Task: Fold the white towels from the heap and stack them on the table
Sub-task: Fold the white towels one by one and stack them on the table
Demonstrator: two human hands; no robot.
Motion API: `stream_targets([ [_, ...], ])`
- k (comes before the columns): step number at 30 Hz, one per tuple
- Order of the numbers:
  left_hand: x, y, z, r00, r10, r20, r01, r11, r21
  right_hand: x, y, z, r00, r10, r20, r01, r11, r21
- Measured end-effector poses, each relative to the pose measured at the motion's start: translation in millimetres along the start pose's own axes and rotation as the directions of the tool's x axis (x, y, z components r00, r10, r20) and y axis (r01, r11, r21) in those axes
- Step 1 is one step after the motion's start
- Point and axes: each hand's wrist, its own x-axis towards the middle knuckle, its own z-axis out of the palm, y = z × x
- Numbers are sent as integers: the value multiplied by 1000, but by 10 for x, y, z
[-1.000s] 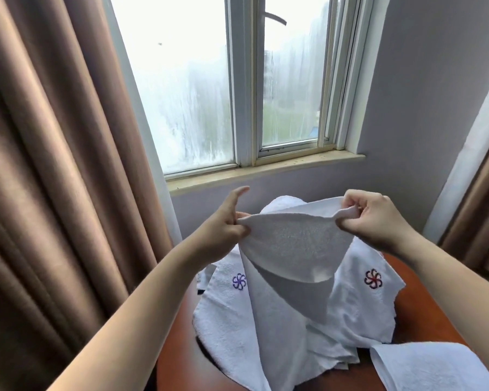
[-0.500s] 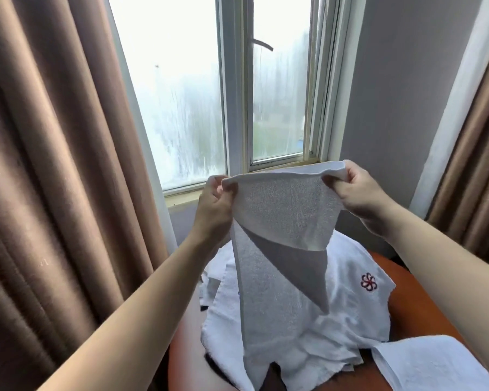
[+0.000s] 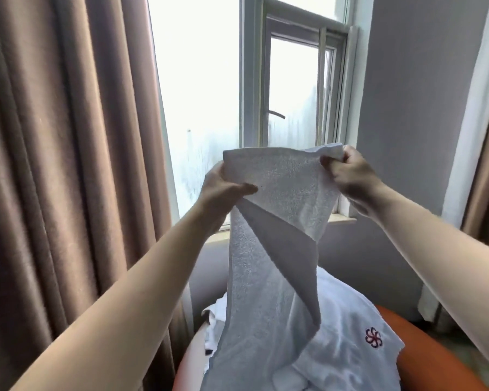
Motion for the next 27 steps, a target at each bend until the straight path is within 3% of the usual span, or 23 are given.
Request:
stream_targets([
  [5, -42, 220, 44, 999, 14, -44, -16, 999, -31, 57, -300, -187, 999, -33, -41, 36, 996, 87],
  [12, -68, 301, 342, 945, 99, -311, -38, 980, 195, 49, -501, -115, 989, -146, -28, 147, 987, 56],
  [16, -116, 357, 283, 983, 25, -183, 2, 989, 147, 50, -525, -124, 985, -162, -53, 164, 986, 36],
  [19, -154, 383, 180, 999, 10, -34, -3, 976, 216, 63, -533, -156, 989, -132, -66, 137, 989, 63],
  [27, -44, 246, 104, 972, 69, -227, -33, 987, 157, 73, -536, -76, 991, -108, -80, 118, 984, 131],
])
